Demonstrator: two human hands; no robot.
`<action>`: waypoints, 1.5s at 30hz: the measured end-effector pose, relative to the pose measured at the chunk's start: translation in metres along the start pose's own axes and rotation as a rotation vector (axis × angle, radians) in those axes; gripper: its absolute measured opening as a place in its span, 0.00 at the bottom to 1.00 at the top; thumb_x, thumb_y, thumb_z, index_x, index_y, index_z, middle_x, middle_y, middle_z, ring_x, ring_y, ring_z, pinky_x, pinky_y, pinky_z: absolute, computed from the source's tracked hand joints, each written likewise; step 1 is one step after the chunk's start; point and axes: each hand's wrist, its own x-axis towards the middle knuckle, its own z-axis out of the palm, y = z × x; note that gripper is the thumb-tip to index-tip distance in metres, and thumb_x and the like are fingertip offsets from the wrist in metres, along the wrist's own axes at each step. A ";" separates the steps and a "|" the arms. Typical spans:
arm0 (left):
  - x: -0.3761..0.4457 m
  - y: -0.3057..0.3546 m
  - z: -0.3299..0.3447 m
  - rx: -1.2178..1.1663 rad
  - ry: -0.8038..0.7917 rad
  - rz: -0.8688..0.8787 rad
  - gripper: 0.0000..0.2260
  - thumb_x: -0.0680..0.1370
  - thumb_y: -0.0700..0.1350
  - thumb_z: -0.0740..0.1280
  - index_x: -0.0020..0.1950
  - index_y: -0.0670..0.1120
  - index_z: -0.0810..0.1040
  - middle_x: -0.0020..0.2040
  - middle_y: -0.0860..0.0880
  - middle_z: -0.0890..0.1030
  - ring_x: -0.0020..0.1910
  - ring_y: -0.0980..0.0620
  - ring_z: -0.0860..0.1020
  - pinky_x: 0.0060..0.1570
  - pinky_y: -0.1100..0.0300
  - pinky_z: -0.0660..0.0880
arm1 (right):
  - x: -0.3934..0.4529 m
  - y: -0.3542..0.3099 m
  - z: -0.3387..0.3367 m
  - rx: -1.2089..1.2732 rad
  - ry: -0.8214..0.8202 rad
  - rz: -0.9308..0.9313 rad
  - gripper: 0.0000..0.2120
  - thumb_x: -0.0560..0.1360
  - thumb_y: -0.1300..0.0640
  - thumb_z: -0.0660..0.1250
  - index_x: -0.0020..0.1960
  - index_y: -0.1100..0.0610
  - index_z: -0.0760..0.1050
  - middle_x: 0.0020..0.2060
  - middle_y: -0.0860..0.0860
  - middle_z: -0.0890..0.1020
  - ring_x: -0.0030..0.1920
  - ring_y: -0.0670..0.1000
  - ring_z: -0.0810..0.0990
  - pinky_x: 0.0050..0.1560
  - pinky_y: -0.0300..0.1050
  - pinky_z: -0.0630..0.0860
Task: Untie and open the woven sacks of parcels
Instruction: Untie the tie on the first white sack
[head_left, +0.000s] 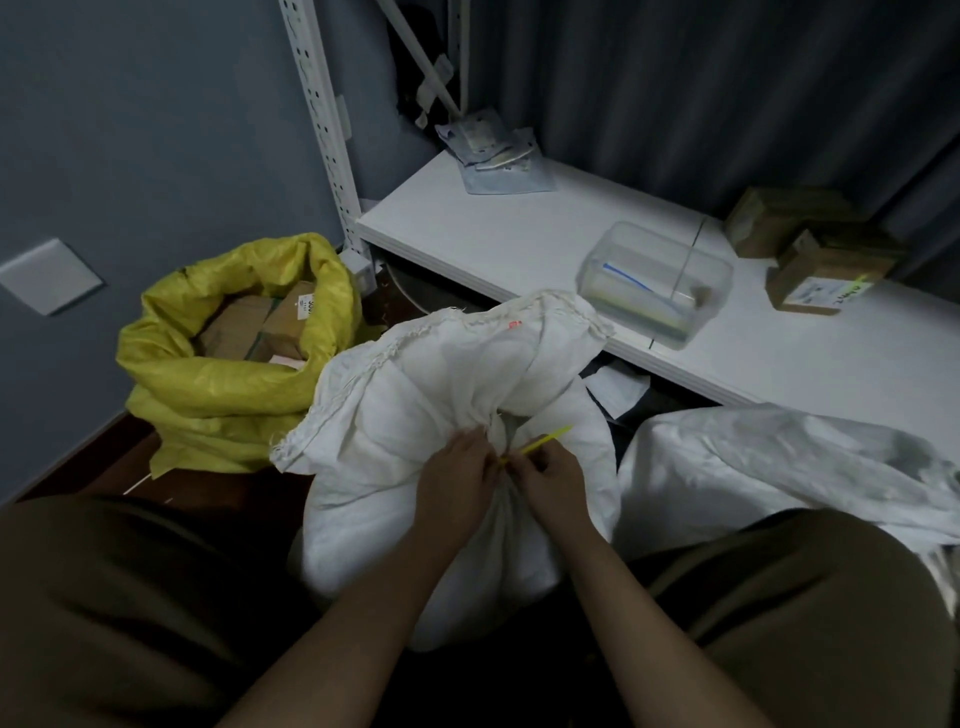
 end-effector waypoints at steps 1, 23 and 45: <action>0.000 -0.002 0.004 0.010 -0.008 -0.024 0.04 0.73 0.42 0.68 0.40 0.43 0.77 0.49 0.43 0.81 0.45 0.43 0.80 0.37 0.53 0.75 | 0.000 0.001 0.001 0.014 0.004 0.010 0.10 0.73 0.62 0.71 0.35 0.57 0.73 0.30 0.48 0.78 0.34 0.43 0.76 0.36 0.28 0.68; 0.004 -0.001 0.015 0.033 -0.095 -0.065 0.08 0.76 0.43 0.67 0.45 0.38 0.78 0.77 0.44 0.57 0.67 0.47 0.71 0.38 0.57 0.73 | -0.001 0.016 0.014 -0.082 0.054 -0.144 0.08 0.74 0.59 0.68 0.39 0.61 0.74 0.31 0.53 0.80 0.35 0.52 0.78 0.40 0.54 0.75; 0.011 -0.001 0.021 -0.090 -0.172 -0.289 0.24 0.65 0.58 0.54 0.45 0.44 0.81 0.64 0.39 0.74 0.72 0.43 0.61 0.66 0.64 0.52 | -0.005 0.013 0.009 -0.101 0.103 -0.223 0.09 0.72 0.56 0.65 0.39 0.62 0.74 0.32 0.55 0.79 0.35 0.55 0.77 0.38 0.50 0.73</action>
